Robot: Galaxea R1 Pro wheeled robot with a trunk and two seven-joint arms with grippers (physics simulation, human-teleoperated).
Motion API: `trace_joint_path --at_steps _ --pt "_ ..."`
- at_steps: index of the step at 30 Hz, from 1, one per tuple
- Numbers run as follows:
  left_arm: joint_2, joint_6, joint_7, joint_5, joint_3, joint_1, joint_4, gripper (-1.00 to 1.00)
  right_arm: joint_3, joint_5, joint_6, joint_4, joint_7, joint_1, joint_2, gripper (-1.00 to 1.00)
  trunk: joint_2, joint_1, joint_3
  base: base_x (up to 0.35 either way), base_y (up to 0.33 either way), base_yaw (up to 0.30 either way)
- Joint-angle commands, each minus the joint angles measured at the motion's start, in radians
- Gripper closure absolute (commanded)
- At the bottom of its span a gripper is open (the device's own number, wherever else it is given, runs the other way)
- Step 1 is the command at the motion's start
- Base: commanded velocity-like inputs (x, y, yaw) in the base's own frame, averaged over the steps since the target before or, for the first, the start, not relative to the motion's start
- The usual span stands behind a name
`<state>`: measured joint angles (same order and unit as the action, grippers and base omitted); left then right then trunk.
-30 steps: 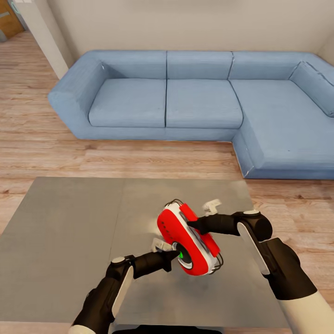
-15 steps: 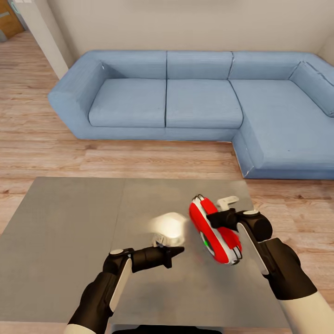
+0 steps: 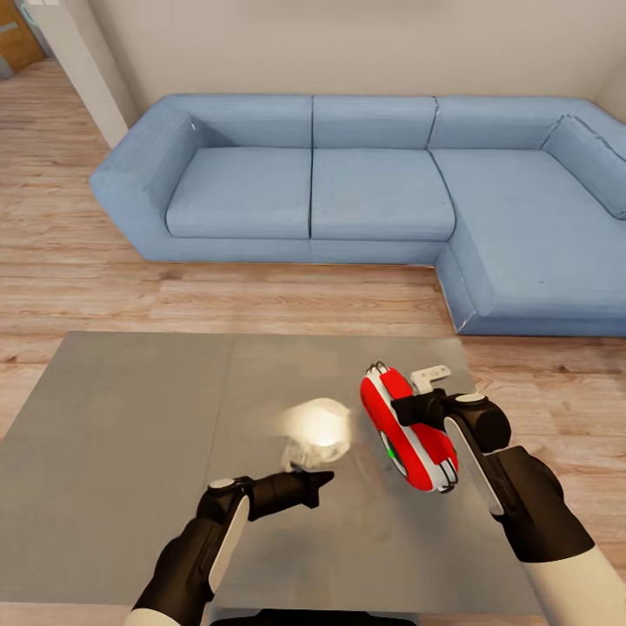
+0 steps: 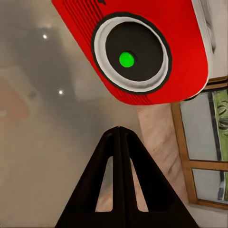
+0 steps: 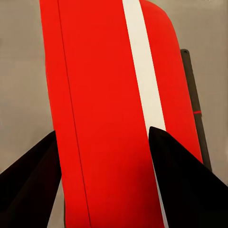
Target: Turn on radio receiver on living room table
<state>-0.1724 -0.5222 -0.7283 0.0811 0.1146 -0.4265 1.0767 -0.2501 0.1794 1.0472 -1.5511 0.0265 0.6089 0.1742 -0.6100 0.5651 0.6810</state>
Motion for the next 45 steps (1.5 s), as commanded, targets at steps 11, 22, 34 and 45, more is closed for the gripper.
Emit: trace_joint_path --at_steps 11,22,34,45 --pt "0.015 0.039 0.0 -0.001 -0.004 0.0 -0.017 1.0 0.0 0.0 0.0 0.001 0.004 0.0 -0.003 1.0 0.0 0.0 0.0 0.0 0.0 0.0" --pt "0.016 0.039 0.002 -0.001 -0.004 0.0 -0.011 1.0 -0.01 0.003 -0.061 0.011 0.009 -0.001 -0.004 1.0 0.0 0.0 0.0 0.0 0.0 0.0" --pt "0.016 0.039 0.003 -0.001 -0.004 0.0 -0.014 1.0 -0.011 0.02 -0.285 0.034 0.023 0.003 0.004 1.0 0.0 0.0 0.0 0.0 0.0 0.0" --pt "0.016 0.039 0.003 -0.001 -0.005 0.0 -0.017 1.0 -0.011 0.016 -0.388 0.197 0.057 0.003 0.004 1.0 0.0 0.0 0.0 0.0 0.0 0.0"
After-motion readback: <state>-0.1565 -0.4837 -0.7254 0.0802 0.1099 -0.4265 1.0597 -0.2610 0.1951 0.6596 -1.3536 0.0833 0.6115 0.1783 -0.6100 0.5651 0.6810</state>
